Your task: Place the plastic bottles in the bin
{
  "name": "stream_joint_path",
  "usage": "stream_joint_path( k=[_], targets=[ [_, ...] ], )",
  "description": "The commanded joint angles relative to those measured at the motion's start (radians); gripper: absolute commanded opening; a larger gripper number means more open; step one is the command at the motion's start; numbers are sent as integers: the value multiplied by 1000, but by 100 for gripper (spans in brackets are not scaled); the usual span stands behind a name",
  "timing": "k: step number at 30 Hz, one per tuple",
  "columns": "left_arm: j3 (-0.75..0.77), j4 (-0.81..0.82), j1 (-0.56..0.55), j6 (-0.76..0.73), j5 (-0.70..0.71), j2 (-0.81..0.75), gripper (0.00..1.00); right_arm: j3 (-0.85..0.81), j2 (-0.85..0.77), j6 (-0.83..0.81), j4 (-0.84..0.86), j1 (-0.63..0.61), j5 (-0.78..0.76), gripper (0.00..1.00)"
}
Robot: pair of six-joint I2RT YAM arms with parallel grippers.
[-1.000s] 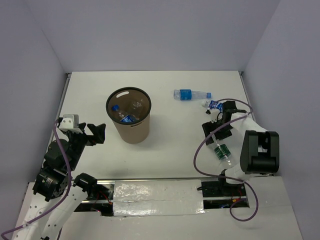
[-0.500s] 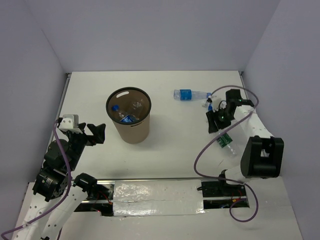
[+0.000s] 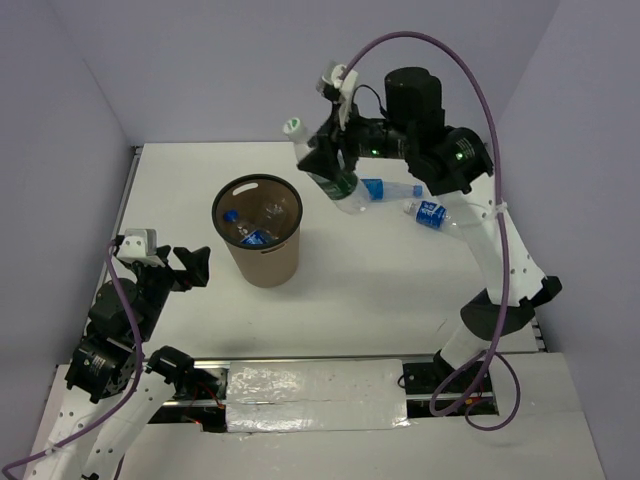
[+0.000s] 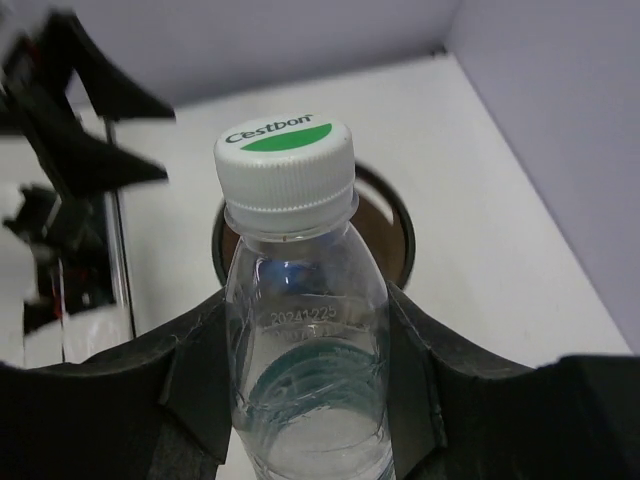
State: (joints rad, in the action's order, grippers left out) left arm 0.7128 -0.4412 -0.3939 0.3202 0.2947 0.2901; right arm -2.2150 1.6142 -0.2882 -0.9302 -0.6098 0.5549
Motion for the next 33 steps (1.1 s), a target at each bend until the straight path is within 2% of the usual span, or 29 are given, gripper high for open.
stream_joint_path(
  k=[1,2,12,20,28,33],
  targets=[
    [-4,44,6,2,23,4,100,-33,73,179,124,-48,43,7],
    [-4,44,6,0,24,4,100,-13,76,202,231,-70,60,7],
    [-7,45,7,-9,40,17,99,-121,283,486,570,-133,186,7],
    [-9,52,24,-10,29,26,100,-48,380,690,876,-131,200,13],
    [-10,53,29,-13,29,32,99,69,467,785,1019,-134,183,33],
    [-10,53,33,-13,26,38,100,161,474,824,1070,-133,201,56]
  ],
)
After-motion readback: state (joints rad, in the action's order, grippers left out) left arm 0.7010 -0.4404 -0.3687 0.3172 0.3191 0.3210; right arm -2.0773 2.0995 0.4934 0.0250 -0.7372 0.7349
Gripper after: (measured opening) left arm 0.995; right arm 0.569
